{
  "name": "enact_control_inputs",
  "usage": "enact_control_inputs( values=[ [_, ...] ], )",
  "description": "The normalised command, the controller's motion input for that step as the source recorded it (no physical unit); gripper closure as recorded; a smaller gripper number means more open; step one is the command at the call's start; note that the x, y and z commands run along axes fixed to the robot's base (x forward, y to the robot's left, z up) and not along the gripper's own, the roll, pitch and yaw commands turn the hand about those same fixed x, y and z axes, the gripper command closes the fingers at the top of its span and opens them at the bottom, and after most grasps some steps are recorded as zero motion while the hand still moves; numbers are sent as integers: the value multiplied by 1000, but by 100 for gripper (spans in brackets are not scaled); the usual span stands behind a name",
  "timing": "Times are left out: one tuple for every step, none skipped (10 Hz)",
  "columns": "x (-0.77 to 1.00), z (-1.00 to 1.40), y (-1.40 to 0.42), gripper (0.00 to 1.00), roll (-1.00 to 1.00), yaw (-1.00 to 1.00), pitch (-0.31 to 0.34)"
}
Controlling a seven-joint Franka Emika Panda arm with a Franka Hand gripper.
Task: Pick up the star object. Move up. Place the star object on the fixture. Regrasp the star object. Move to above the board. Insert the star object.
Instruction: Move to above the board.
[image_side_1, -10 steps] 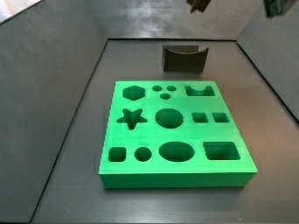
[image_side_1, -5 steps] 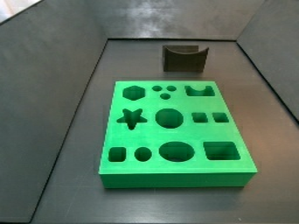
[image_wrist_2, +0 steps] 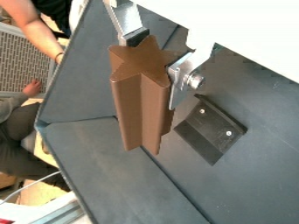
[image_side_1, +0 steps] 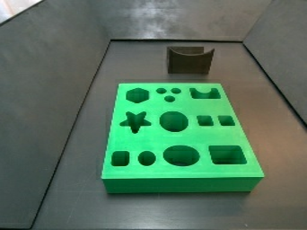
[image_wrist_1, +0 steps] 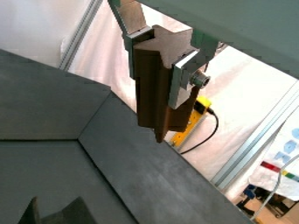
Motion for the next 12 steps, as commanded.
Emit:
enact_control_inputs(
  values=[
    [15,265,-23,100,-52,100,60],
    [-880,-29,-1000,100,-1000,-142,7],
    [-880,-43,-1000,100,-1000,-144,7],
    [-956,-20,-1000,100,-1000,-143,-27],
    [-995,-55,-1000,100,-1000,-137,-33],
    [-1000,-45,-976,100,-1000,-137,-37],
    [-1000,-43,-957,100,-1000,-136,-30],
    [-740,-36,-664,100,-1000,-138,-25],
    [-562,-25,-483,100,-1000,-140,-20],
    [-291,-15,-212,100,-1000,-134,-5],
    [-167,-13,-115,100,-1000,-124,2],
    [-102,-3,-52,100,-861,-96,-2]
  ],
)
